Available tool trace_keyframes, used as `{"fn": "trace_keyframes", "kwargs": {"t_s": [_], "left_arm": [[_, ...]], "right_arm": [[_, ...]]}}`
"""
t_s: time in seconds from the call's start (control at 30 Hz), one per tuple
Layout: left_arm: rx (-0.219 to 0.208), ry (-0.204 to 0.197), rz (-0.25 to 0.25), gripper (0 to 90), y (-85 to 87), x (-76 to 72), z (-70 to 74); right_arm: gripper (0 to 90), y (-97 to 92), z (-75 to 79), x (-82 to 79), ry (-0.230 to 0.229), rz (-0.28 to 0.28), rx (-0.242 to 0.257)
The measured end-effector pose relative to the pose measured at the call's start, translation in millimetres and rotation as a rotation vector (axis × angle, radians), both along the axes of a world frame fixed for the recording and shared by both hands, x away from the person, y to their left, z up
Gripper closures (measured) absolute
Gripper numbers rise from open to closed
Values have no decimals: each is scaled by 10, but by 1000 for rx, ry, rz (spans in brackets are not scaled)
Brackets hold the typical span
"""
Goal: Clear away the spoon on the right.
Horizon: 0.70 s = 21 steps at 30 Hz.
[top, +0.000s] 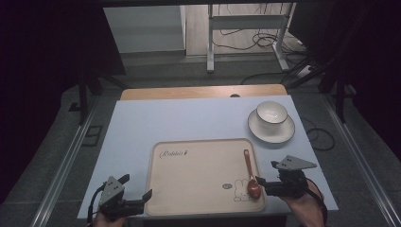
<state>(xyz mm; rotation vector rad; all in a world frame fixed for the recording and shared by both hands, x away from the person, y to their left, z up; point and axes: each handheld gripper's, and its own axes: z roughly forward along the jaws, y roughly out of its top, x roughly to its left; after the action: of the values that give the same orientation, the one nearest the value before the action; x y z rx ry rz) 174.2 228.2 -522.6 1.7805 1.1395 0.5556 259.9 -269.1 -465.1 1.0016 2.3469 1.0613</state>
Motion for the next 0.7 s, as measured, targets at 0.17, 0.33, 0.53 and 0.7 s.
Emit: {"fn": "trace_keyframes", "kwargs": {"t_s": [0.17, 0.33, 0.53, 0.7], "left_arm": [[1, 1, 1, 11, 0, 1, 0], [0, 0, 1, 11, 0, 1, 0], [-2, 1, 2, 11, 3, 1, 0], [-3, 1, 2, 11, 3, 1, 0]], "right_arm": [[172, -73, 3, -69, -13, -18, -10], [145, -137, 13, -153, -28, -30, -5], [91, -237, 25, -240, -47, -37, 36], [48, -317, 2, -311, -81, -57, 48]]}}
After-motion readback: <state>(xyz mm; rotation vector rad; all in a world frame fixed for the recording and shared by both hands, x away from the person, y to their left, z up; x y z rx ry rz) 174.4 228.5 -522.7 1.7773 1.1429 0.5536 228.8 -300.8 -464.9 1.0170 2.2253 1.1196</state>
